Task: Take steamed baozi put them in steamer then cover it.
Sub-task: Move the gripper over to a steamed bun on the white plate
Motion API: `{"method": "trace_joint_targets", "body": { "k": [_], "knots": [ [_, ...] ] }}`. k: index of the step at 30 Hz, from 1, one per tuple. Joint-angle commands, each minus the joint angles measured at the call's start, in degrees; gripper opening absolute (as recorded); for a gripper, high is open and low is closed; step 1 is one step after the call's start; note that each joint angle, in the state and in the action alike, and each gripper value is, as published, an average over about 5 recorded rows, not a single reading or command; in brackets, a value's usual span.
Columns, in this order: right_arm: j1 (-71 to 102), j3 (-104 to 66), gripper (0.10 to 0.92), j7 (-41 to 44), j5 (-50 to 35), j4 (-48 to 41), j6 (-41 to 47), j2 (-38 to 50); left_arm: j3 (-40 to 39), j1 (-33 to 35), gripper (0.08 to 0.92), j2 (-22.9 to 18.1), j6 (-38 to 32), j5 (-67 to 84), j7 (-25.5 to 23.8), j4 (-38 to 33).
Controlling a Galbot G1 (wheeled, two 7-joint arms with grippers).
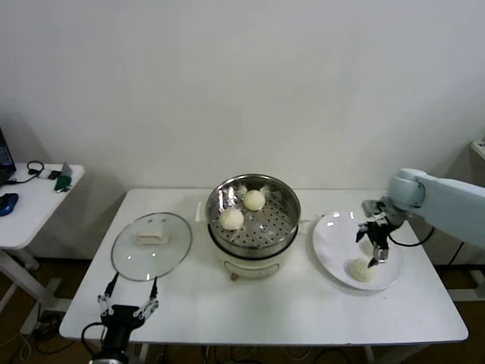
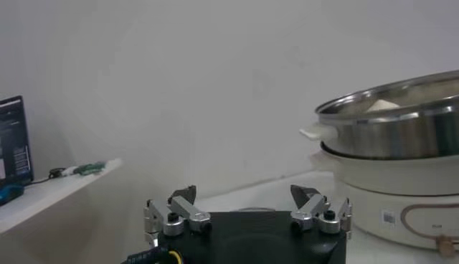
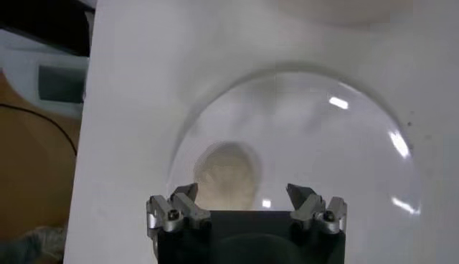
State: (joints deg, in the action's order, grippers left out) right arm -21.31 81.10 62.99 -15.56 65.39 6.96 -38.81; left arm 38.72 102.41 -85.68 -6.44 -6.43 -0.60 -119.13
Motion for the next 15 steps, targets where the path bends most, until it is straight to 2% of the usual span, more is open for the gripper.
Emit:
{"method": "trace_joint_targets", "body": {
  "k": [1, 15],
  "knots": [
    [7.9, -5.3, 0.823, 0.0, 4.4, -2.1, -0.6, 1.3, 0.1, 0.0, 0.823, -0.2, -0.1, -0.2, 0.0, 0.3],
    [10.1, -8.5, 0.823, 0.1, 5.6, -6.2, -1.7, -2.7, -0.1, 0.1, 0.823, -0.3, -0.2, -0.8, 0.0, 0.8]
  ]
}}
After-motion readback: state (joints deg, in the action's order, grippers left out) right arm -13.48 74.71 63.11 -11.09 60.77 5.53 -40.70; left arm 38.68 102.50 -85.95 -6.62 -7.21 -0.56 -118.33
